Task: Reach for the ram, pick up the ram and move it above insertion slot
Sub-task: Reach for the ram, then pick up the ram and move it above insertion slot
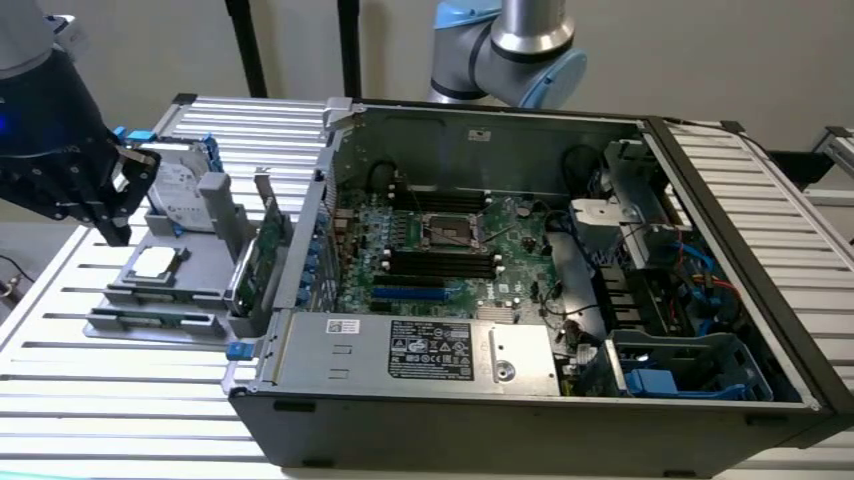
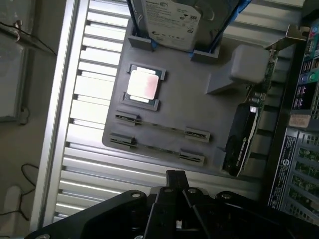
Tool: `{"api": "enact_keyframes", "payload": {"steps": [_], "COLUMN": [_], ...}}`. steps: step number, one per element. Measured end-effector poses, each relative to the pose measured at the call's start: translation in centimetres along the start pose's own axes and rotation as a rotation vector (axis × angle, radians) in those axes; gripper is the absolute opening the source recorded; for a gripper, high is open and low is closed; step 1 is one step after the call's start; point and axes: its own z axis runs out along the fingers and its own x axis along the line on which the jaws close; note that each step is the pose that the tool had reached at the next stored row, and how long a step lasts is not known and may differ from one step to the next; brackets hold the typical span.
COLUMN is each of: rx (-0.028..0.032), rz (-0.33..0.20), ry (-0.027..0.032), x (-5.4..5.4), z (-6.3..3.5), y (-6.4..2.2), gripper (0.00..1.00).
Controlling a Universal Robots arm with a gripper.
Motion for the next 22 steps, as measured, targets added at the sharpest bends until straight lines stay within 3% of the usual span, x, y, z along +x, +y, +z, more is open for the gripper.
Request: {"api": "enact_keyframes", "payload": {"steps": [22], "rx": [0.0017], "rz": [-0.4], "ry": [0.0156], "x": [0.0], "z": [0.79], "y": [-0.03], "gripper": [0.1]}}
